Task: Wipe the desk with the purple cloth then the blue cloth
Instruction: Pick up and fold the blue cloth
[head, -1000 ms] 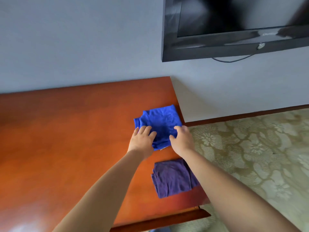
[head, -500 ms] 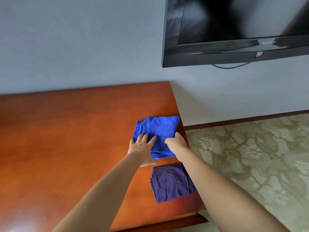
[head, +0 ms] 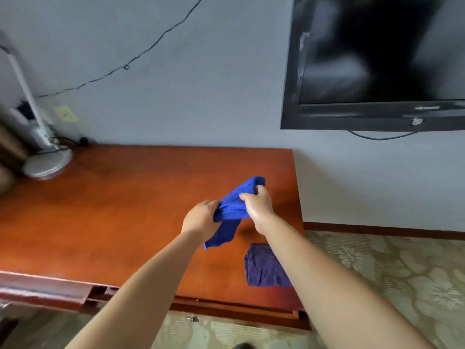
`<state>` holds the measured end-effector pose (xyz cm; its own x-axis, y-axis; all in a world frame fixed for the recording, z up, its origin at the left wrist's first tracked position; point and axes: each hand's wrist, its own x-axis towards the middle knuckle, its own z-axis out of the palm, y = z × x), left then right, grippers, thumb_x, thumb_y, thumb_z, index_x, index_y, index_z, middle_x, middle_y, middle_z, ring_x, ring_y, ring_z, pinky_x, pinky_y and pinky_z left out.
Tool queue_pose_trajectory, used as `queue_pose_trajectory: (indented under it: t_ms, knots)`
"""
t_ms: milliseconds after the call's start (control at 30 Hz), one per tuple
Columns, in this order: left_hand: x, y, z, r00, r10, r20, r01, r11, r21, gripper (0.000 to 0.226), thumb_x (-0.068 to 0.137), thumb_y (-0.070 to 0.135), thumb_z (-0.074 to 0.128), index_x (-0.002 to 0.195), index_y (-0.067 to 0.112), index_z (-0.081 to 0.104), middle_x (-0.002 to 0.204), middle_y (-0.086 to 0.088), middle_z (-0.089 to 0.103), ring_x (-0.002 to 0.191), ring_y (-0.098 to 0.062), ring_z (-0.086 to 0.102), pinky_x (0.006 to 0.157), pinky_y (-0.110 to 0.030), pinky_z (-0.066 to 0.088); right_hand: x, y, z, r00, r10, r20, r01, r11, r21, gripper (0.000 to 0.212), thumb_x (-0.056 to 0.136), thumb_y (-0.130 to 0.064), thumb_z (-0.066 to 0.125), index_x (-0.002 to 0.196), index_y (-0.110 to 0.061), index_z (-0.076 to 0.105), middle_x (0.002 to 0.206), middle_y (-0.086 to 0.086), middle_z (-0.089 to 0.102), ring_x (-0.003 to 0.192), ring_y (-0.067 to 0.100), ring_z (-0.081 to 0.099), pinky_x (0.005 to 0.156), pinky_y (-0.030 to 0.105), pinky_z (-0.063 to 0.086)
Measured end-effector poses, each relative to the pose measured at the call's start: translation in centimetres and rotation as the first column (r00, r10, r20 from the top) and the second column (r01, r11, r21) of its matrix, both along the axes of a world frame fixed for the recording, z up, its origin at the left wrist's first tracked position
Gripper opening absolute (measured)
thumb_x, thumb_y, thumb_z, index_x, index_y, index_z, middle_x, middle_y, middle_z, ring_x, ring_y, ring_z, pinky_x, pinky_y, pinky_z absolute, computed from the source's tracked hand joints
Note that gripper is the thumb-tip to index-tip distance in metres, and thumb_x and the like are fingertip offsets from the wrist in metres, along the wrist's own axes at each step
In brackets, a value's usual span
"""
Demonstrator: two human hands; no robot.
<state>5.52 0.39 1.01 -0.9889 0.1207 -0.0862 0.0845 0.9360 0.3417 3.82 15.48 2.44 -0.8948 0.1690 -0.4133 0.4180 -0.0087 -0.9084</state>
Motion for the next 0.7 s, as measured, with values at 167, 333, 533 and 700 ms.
queue_pose_trajectory:
  t_ms: [167,333,533,700]
  knots:
    - [3.3,-4.5,2.8,0.998,0.007,-0.057,-0.016,0.988,-0.156,0.022,0.085,0.02,0.052,0.104,0.018,0.063,0.096,0.0,0.051,0.093,-0.023,0.054,0.067,-0.03,0.041,2.0,-3.9,2.2,0.996,0.088,-0.019,-0.085,0.99,0.113,0.04,0.089,-0.012,0.055,0.128,-0.012,0.048,0.116,0.004,0.058,0.093,0.023,0.056,0.075,0.029,0.041]
    - [5.6,-9.1,4.8,0.996,0.017,-0.083,-0.031,0.984,-0.176,0.028,0.085,0.018,0.053,0.112,0.019,0.062,0.105,-0.001,0.057,0.101,-0.023,0.053,0.076,-0.032,0.045,3.4,-6.8,4.5,0.974,0.225,-0.018,-0.217,0.954,0.205,0.047,0.089,-0.007,0.049,0.134,-0.02,0.05,0.13,0.003,0.055,0.099,0.022,0.058,0.074,0.031,0.053]
    - [7.9,-15.7,6.3,0.994,0.101,-0.044,-0.106,0.981,-0.165,0.023,0.087,0.021,0.05,0.108,0.024,0.06,0.093,0.004,0.064,0.081,-0.021,0.056,0.061,-0.029,0.042,4.7,-12.6,6.9,0.941,0.326,0.084,-0.337,0.913,0.228,0.014,0.091,-0.012,0.055,0.1,-0.008,0.065,0.098,0.012,0.068,0.052,0.023,0.066,0.034,0.016,0.04]
    - [8.3,-23.0,7.7,0.992,0.103,-0.073,-0.116,0.974,-0.197,0.02,0.091,0.031,0.054,0.109,0.025,0.06,0.097,0.003,0.065,0.086,-0.02,0.058,0.063,-0.029,0.042,4.9,-20.1,7.8,0.933,0.345,0.102,-0.36,0.899,0.249,0.018,0.088,-0.022,0.062,0.096,-0.006,0.063,0.081,0.006,0.067,0.048,0.016,0.063,0.033,0.014,0.036]
